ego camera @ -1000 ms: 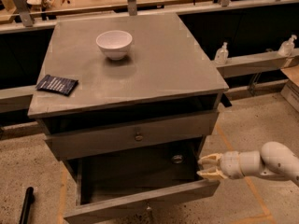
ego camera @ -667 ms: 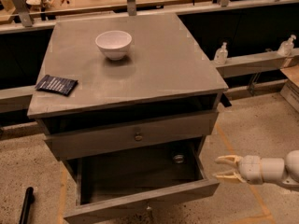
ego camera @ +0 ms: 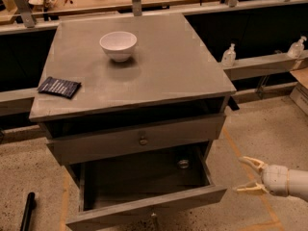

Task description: Place green can into middle drawer

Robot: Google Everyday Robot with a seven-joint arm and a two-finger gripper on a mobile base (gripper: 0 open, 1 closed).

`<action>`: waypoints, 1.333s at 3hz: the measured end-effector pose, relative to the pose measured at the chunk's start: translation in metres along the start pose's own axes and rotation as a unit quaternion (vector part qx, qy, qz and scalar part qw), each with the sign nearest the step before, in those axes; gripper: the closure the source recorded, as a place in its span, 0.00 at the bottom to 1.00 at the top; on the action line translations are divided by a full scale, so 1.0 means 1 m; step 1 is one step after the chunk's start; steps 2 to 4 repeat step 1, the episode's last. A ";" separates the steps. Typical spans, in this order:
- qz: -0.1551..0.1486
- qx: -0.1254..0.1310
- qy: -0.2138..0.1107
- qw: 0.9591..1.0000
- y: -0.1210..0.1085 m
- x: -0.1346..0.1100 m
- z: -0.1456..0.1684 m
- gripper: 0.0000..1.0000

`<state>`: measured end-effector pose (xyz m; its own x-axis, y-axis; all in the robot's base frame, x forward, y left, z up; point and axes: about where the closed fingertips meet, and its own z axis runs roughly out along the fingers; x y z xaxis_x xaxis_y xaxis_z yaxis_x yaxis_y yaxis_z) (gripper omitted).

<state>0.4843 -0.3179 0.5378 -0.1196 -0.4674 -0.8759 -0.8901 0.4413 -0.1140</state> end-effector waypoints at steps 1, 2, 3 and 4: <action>0.000 -0.002 -0.001 1.000 0.001 0.000 0.002 0.06; 0.000 -0.002 -0.001 1.000 0.001 0.000 0.002 0.06; 0.000 -0.002 -0.001 1.000 0.001 0.000 0.002 0.06; 0.000 -0.002 -0.001 1.000 0.001 0.000 0.002 0.06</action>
Offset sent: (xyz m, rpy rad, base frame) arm 0.0000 0.0000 0.0000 0.0000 0.0000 0.0000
